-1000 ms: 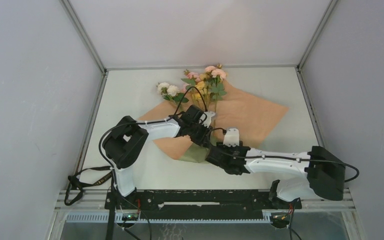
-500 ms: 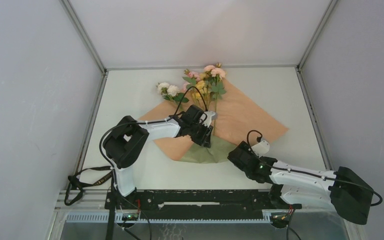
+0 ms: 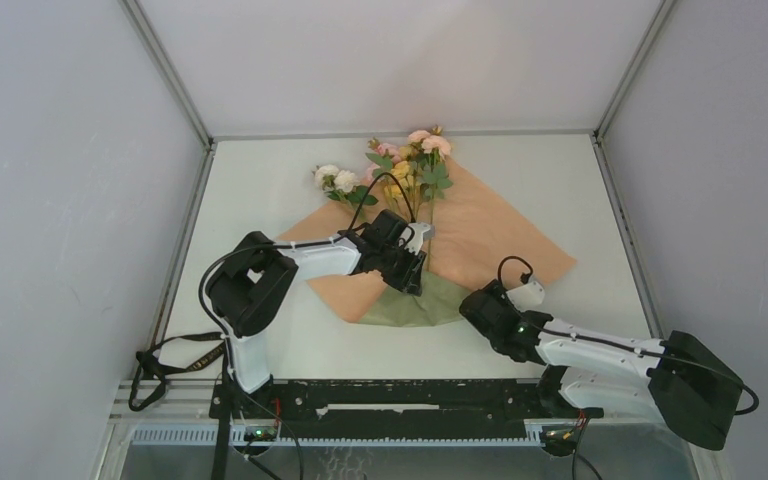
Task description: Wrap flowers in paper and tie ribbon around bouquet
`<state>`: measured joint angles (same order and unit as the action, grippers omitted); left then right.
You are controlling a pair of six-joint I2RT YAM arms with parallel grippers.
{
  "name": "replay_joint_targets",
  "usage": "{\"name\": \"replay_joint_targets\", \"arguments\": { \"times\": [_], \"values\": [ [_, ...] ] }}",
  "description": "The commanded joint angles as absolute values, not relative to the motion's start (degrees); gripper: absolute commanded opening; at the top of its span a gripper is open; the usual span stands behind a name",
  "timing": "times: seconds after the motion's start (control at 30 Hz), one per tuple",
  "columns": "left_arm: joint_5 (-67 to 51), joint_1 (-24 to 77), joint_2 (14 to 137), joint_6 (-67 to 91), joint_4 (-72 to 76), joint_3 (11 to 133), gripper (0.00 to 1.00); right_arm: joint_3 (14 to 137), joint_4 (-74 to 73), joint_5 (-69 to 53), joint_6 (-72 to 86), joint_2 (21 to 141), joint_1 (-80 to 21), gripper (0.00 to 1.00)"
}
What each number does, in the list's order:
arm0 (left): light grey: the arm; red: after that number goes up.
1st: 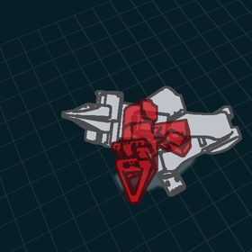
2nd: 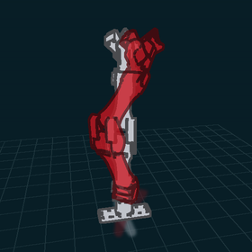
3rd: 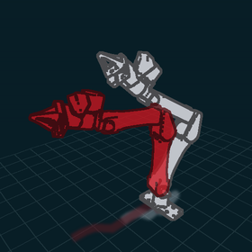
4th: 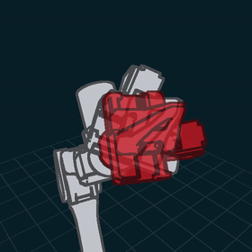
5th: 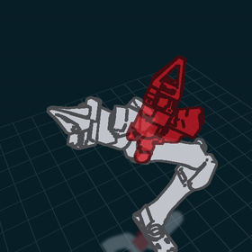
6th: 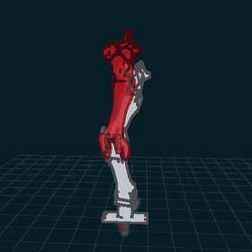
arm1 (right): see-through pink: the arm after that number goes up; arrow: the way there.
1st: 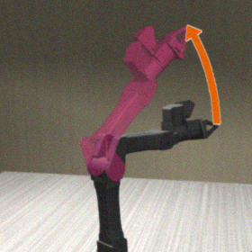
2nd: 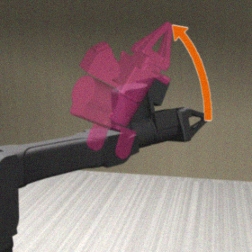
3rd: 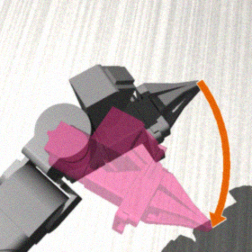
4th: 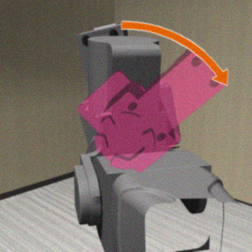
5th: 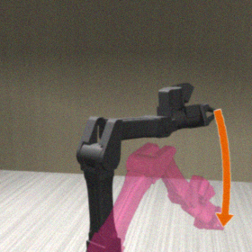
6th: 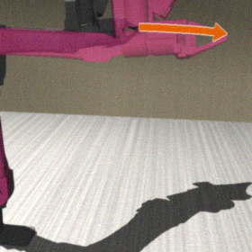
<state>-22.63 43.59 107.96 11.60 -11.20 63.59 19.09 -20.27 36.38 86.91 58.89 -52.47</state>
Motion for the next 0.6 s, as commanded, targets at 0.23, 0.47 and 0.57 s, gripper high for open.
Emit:
{"name": "replay_joint_targets", "arguments": {
  "times": [0.23, 0.47, 0.57],
  "values": [
    [-19.8, 43.0, 108.7, 10.2, -12.3, 65.5, 0.37, 26.1, -22.0, 43.7, 61.4, 62.9, -57.4, 0.0],
    [-20.6, 41.7, 110.5, 10.6, -12.4, 65.7, 0.37, 40.9, -31.1, 52.1, 38.5, 76.6, -69.5, 0.0],
    [-20.8, 41.4, 110.9, 10.6, -12.3, 65.7, 0.37, 48.1, -32.3, 54.4, 29.1, 85.0, -74.2, 0.0]
  ]
}}
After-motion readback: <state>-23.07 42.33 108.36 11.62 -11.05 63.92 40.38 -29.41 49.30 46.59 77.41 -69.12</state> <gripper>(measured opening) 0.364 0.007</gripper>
